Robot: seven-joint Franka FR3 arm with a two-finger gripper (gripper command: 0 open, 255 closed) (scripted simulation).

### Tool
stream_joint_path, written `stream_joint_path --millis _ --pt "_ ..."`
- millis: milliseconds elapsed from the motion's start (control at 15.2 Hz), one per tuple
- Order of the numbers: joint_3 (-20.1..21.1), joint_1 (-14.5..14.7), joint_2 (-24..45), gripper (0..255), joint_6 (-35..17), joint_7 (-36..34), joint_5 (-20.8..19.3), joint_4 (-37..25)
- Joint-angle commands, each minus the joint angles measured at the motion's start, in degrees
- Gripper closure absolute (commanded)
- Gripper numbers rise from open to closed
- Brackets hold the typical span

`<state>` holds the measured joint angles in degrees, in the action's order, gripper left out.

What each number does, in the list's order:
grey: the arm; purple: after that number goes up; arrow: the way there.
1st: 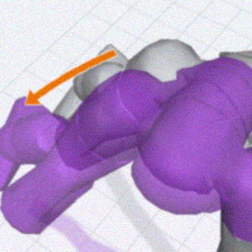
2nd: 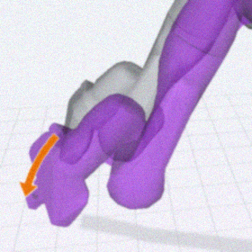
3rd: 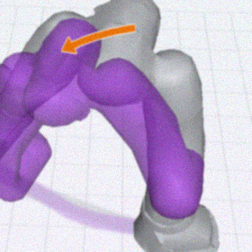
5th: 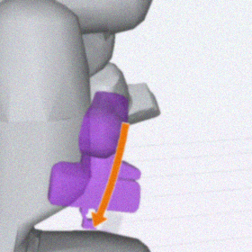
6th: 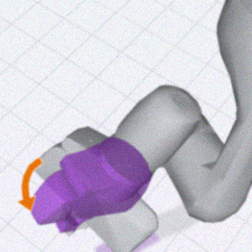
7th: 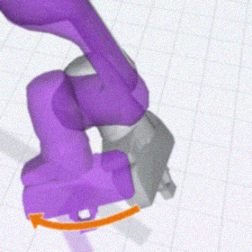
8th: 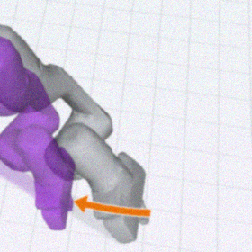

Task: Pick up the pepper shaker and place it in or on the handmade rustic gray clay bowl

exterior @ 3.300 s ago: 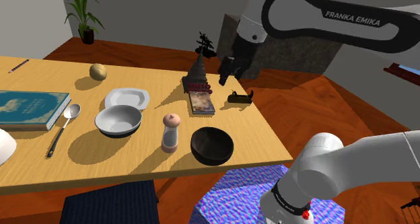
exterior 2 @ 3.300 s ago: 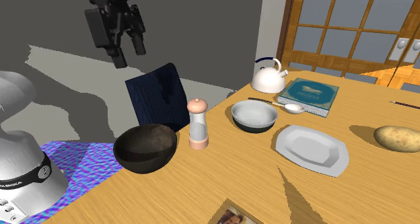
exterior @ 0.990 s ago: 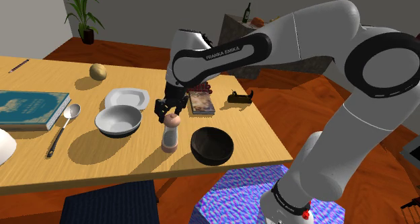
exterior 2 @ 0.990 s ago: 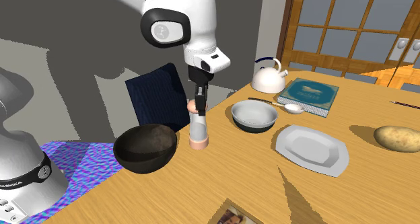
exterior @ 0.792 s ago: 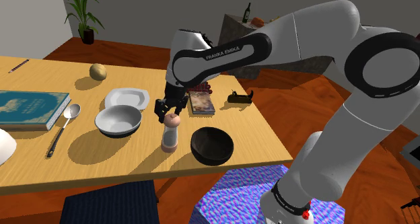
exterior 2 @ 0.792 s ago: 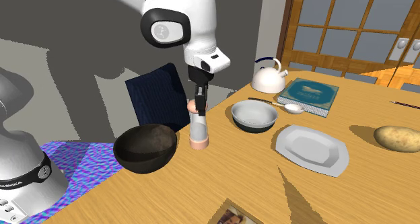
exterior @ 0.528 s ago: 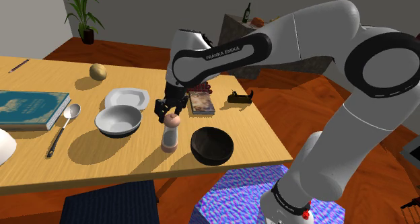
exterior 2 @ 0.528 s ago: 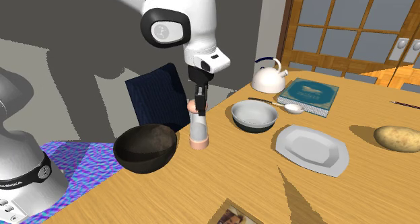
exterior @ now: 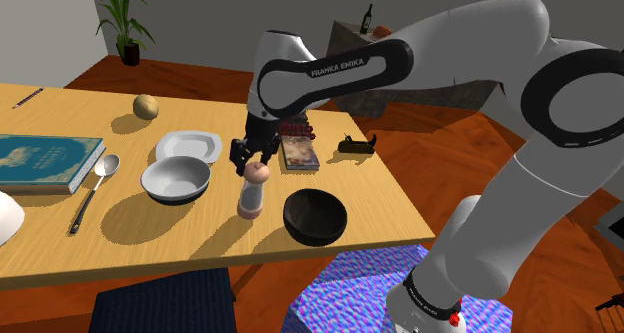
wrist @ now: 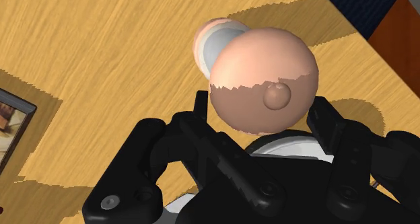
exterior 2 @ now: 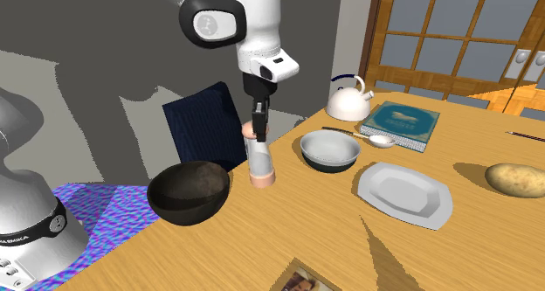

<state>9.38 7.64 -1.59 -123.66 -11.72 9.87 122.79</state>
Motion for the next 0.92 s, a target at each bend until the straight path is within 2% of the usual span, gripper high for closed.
stream_joint_path --millis 0,858 --pt "-0.08 -0.07 -0.5 255 1.67 -0.13 -0.08 -1.16" --pt "-0.35 -0.29 -3.16 255 11.43 -1.26 -0.44 -8.32"
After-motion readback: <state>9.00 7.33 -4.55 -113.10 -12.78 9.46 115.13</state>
